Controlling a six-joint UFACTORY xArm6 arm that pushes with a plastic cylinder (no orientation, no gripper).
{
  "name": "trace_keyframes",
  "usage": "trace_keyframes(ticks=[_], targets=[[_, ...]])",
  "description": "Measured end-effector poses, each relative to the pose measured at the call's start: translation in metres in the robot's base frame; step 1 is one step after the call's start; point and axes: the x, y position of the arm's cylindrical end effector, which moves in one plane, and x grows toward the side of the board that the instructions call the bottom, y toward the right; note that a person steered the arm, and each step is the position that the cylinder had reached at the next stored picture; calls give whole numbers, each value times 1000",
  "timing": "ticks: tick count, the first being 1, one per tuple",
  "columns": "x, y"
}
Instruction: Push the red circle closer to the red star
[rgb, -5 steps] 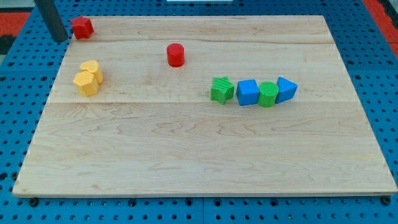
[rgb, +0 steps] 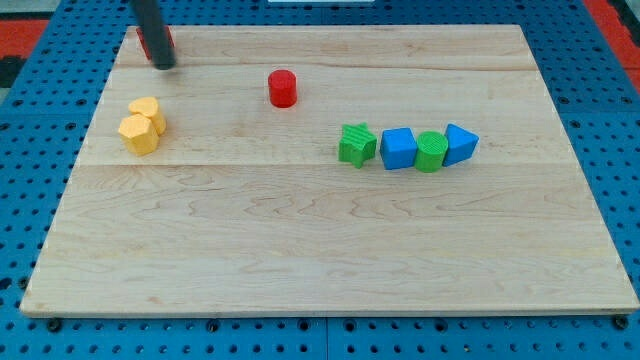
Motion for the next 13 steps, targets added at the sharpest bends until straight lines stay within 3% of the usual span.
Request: trace_keyframes(ticks=[2, 3, 5, 7, 8, 10, 12, 13], targets=[[-1, 155], [38, 166], [41, 99], [96, 124], [80, 102], [-13, 56], [43, 131], [74, 98]])
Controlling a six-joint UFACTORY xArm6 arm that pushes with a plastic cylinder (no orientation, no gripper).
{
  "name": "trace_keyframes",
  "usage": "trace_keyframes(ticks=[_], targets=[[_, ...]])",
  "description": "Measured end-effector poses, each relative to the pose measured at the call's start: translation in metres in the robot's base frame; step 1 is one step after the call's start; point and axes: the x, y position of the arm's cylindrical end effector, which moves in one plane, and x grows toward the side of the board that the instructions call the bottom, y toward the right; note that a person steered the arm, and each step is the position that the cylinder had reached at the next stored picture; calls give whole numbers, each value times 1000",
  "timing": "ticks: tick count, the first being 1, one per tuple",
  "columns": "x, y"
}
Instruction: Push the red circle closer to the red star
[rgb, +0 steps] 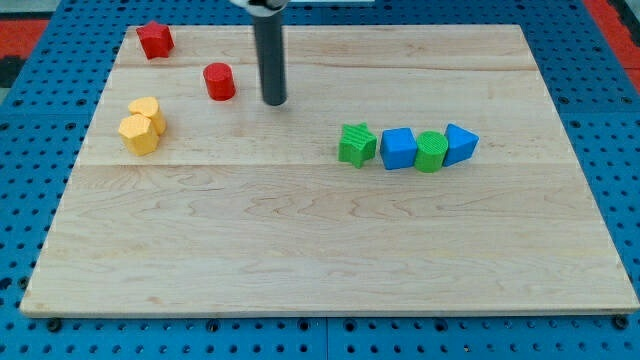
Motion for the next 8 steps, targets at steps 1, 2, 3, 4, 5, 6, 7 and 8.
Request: trace_keyframes(ticks=[1, 2, 3, 4, 5, 6, 7, 8], targets=[[-15, -47], [-61, -75], [-91, -79], [-88, -80], [-86, -56], [-105, -45], [-132, -62], [-139, -88]])
